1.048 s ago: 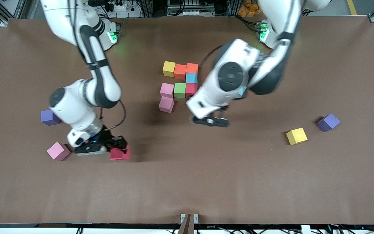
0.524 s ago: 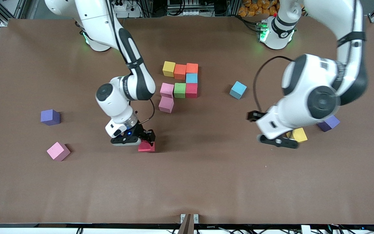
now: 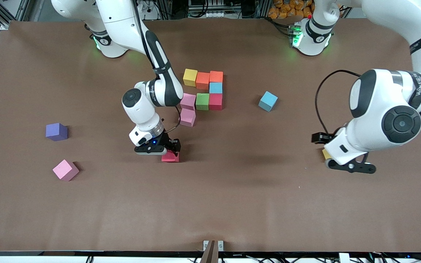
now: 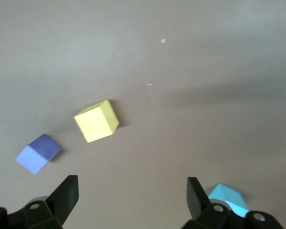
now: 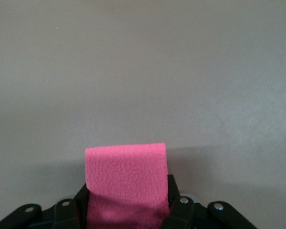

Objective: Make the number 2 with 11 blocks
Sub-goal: 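Carry the red cube to the stack while the left gripper reaches yellow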

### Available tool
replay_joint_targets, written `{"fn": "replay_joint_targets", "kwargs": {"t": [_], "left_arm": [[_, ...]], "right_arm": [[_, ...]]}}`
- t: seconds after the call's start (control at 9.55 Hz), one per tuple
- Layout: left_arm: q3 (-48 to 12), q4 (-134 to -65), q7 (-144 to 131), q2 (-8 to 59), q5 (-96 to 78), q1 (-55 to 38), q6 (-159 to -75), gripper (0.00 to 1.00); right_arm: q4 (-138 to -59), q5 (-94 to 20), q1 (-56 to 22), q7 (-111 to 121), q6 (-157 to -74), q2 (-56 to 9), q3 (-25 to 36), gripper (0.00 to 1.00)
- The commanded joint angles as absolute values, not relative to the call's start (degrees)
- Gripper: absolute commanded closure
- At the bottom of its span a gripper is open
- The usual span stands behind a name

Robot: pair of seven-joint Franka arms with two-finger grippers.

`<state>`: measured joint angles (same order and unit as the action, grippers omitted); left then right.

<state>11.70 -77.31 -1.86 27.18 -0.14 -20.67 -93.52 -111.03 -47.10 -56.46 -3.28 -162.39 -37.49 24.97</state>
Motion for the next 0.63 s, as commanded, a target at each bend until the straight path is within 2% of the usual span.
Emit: {"fn": "replay_joint_targets", "kwargs": {"t": [0.0, 0.1, 0.31, 0.52], "left_arm": [[10.46, -95.45, 1.39, 17.53, 1.68, -15.76, -106.45, 0.00], [10.55, -101.10, 1.58, 15.58, 1.50, -15.04, -110.70, 0.00], [10.72, -105.36, 0.70, 15.82, 0.97, -11.44, -112.23, 0.00], [10.81, -110.72, -3.56, 16.43, -0.52, -10.81, -119.06, 0.00]], "right_arm": [[-112.94, -47.99, -59.49, -8.16, -162.42, -36.12, 25.66, 1.00], [-113.55, -47.99, -60.37, -9.04, -162.42, -36.04, 25.66, 1.00], [-115.13, -47.99, -62.39, -9.76, -162.51, -35.86, 26.19, 1.00], [-117.06, -47.90, -66.16, -9.67, -162.25, -35.51, 29.08, 1.00]]}}
